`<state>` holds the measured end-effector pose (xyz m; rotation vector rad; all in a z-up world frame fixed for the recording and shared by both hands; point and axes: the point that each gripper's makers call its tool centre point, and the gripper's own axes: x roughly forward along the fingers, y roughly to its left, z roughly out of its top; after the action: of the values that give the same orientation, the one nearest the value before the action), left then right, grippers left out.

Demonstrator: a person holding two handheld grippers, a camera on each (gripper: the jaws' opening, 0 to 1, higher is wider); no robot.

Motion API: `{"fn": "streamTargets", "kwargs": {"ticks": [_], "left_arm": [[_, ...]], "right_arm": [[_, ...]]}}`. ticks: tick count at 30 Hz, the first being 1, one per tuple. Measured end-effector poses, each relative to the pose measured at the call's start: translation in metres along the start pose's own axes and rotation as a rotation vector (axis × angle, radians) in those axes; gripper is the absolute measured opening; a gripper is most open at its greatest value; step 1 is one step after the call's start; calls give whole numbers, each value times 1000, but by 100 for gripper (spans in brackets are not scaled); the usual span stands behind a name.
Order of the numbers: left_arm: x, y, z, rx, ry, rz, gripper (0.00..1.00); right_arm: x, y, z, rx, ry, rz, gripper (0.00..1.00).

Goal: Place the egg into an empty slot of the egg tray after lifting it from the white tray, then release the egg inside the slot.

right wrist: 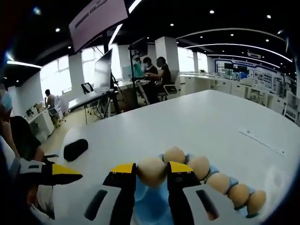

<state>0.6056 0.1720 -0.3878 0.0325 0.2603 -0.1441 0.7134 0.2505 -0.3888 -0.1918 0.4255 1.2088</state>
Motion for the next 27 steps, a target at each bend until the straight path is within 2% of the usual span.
{"fn": "streamTargets", "kwargs": {"ticks": [4,9,15,23,27], "left_arm": [[0,3,-3,10,14,14,100],[-1,4,-2,1,3,14,100],[-3,7,-1,1,2,14,100],[-4,9,-4,-1,12,16,100],[-6,11,-4,-7,6,16,100]], "right_arm": [[4,4,-4,-23,16,7,27],[13,6,-7,-51,36,9,27],[20,2,-13,-139,73,-5,27],[28,2,-25,-165,114,19,27],[30,2,-23,-153,111,44,27]]}}
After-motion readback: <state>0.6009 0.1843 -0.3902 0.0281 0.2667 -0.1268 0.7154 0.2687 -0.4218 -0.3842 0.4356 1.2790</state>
